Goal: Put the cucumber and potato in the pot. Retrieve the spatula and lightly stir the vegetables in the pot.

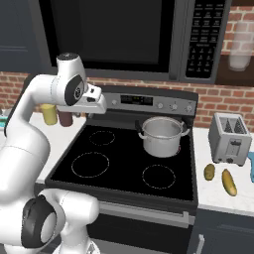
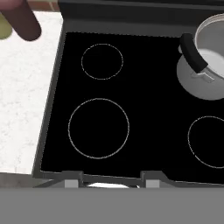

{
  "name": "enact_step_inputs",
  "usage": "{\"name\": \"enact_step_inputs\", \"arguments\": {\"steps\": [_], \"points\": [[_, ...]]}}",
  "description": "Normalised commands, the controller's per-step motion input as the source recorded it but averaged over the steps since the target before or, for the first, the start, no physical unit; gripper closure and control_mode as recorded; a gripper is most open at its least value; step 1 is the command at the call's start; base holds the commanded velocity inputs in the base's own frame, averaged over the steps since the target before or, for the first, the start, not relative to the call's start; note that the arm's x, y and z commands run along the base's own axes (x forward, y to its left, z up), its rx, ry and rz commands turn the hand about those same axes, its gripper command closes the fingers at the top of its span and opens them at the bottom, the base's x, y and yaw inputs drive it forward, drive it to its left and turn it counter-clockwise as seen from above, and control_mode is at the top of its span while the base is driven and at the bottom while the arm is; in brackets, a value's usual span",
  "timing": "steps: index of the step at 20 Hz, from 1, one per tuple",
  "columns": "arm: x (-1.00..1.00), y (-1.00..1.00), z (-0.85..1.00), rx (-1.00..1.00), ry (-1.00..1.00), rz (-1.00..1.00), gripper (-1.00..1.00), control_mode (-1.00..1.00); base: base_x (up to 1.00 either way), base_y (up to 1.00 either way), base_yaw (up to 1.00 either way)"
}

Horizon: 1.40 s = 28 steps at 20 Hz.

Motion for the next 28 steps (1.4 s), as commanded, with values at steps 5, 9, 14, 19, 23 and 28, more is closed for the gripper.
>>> {"name": "enact_step_inputs", "arguments": {"steps": [5, 9, 14, 19, 23, 28], "points": [[-0.22, -0.01, 0.0, 0.0, 0.0, 0.0, -1.0, -1.0, 0.0, 0.0, 0.0], [-0.59, -0.15, 0.0, 0.0, 0.0, -0.02, -1.0, -1.0, 0.0, 0.0, 0.0], [-0.83, -0.08, -0.04, 0.0, 0.0, 0.0, -1.0, -1.0, 0.0, 0.0, 0.0], [-0.7, -0.06, -0.2, 0.0, 0.0, -0.04, -1.0, -1.0, 0.0, 0.0, 0.0], [-0.55, -0.08, -0.32, 0.0, 0.0, -0.04, -1.0, -1.0, 0.0, 0.0, 0.0], [-0.29, -0.14, -0.44, 0.0, 0.01, -0.02, -1.0, -1.0, 0.0, 0.0, 0.0]]}}
